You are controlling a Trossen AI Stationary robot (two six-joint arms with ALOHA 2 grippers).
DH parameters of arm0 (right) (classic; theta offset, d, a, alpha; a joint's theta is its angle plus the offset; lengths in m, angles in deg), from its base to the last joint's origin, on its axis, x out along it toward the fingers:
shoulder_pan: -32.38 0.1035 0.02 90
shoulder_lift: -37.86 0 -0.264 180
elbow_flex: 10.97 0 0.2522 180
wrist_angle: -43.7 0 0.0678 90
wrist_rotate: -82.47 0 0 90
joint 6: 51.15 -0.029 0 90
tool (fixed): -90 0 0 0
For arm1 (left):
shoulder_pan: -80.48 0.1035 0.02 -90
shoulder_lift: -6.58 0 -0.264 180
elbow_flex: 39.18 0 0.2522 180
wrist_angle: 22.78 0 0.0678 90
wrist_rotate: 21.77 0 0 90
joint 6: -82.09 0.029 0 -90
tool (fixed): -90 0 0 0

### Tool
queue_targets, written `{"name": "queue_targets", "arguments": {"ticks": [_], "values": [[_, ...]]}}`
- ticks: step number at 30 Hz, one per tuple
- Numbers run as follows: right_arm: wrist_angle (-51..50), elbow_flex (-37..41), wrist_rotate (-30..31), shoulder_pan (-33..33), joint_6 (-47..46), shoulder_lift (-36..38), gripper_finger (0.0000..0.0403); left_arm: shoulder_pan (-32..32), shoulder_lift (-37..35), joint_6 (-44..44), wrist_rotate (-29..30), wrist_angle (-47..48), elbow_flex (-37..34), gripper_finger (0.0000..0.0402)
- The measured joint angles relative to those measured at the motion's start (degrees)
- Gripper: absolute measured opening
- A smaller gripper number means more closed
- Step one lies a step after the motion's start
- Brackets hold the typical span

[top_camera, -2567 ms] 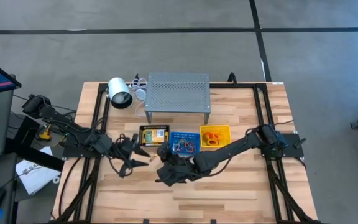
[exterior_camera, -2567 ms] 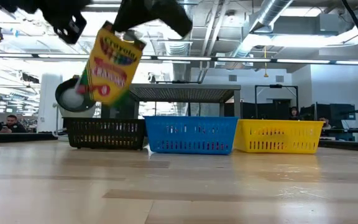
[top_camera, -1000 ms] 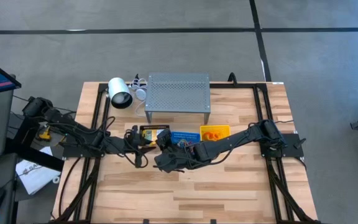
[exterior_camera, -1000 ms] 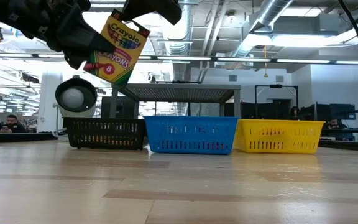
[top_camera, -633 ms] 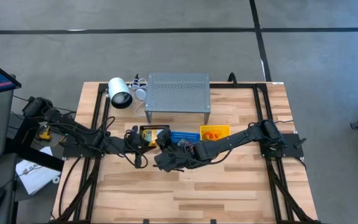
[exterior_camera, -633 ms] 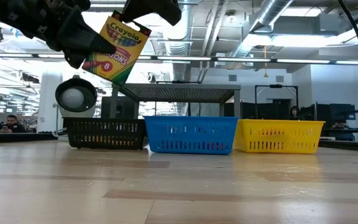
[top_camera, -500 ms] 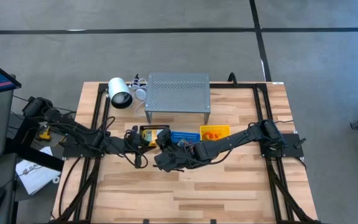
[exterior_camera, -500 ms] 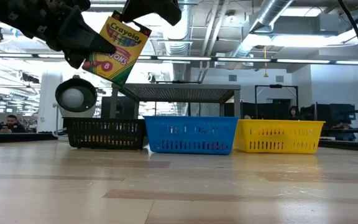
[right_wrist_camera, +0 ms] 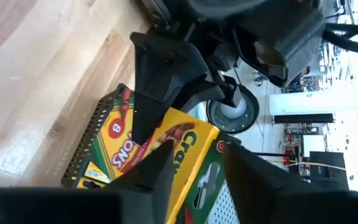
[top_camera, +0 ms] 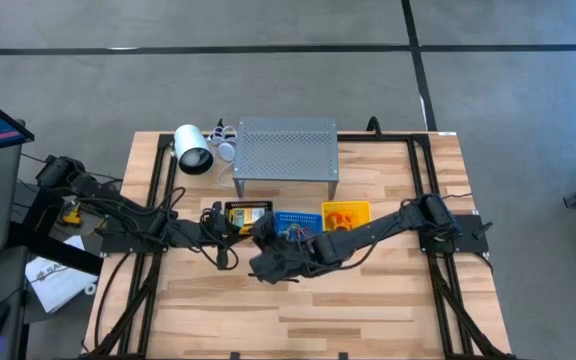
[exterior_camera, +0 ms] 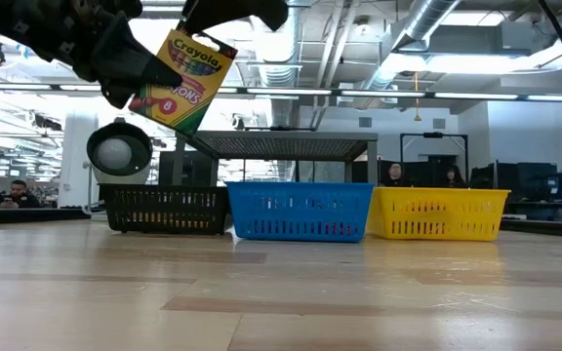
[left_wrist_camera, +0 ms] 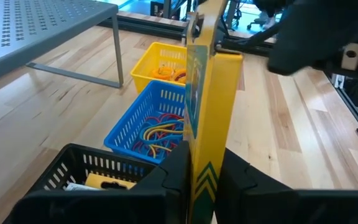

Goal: Pick & Place Office Desk Supplies
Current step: Put the box of crayons into the black bin

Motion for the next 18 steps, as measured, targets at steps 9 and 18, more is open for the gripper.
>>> {"name": "queue_targets", "arguments": {"ticks": [9, 18], "values": [[-2.71, 0.04, 6.37, 1.06, -1.86, 1.22, 0.0222, 0.00, -0.78, 0.23, -1.49, 0.08, 0.00, 0.0037], [-18.94, 0.21, -7.43, 0.49, -26.99, 12.37, 0.0224, 0.00, -6.48, 4.07, -4.66, 0.50, 0.00, 0.0035]]}}
